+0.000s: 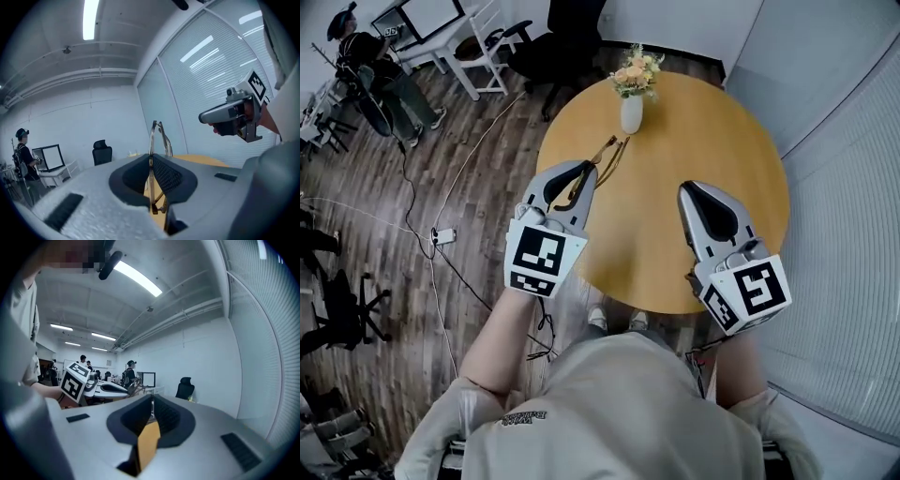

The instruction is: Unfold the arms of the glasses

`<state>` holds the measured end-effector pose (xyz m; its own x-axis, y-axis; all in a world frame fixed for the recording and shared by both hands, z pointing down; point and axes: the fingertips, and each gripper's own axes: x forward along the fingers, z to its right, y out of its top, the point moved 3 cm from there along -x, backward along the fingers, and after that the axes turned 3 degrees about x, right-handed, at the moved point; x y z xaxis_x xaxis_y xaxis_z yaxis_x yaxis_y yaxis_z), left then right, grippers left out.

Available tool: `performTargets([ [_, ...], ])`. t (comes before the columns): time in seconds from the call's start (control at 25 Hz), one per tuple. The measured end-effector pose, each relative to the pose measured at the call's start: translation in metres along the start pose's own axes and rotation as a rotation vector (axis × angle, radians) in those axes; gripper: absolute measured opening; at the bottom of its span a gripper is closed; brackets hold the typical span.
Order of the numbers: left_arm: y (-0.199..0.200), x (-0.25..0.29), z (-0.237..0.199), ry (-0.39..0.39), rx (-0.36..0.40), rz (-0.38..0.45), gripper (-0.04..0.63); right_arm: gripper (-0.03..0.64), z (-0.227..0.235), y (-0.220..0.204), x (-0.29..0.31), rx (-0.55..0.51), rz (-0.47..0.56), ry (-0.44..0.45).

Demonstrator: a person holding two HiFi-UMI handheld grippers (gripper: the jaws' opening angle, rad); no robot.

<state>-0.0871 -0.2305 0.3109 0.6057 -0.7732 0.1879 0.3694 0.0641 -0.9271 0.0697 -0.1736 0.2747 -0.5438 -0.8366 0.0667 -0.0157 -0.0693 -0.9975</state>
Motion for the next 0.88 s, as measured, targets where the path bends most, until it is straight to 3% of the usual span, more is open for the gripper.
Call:
performTargets([
  [0.28, 0.045, -0.043, -0.015, 0.09, -0.047, 0.156, 0.04, 0.037, -0.028, 0.058, -0.029, -0.13, 0.112, 0.036],
  [0.44, 0.056, -0.067, -0.02, 0.127, -0.138, 0.221, 0.04, 0.037, -0.04, 0.074, -0.037, -0.161, 0.148, 0.054],
  [0.56, 0.06, -0.082, -0.023, 0.144, -0.196, 0.246, 0.04, 0.037, -0.045, 0.075, -0.039, -0.161, 0.148, 0.062],
  [0.88, 0.059, -0.096, -0.011, 0.148, -0.223, 0.266, 0.04, 0.037, -0.043, 0.051, -0.035, -0.142, 0.09, 0.07],
])
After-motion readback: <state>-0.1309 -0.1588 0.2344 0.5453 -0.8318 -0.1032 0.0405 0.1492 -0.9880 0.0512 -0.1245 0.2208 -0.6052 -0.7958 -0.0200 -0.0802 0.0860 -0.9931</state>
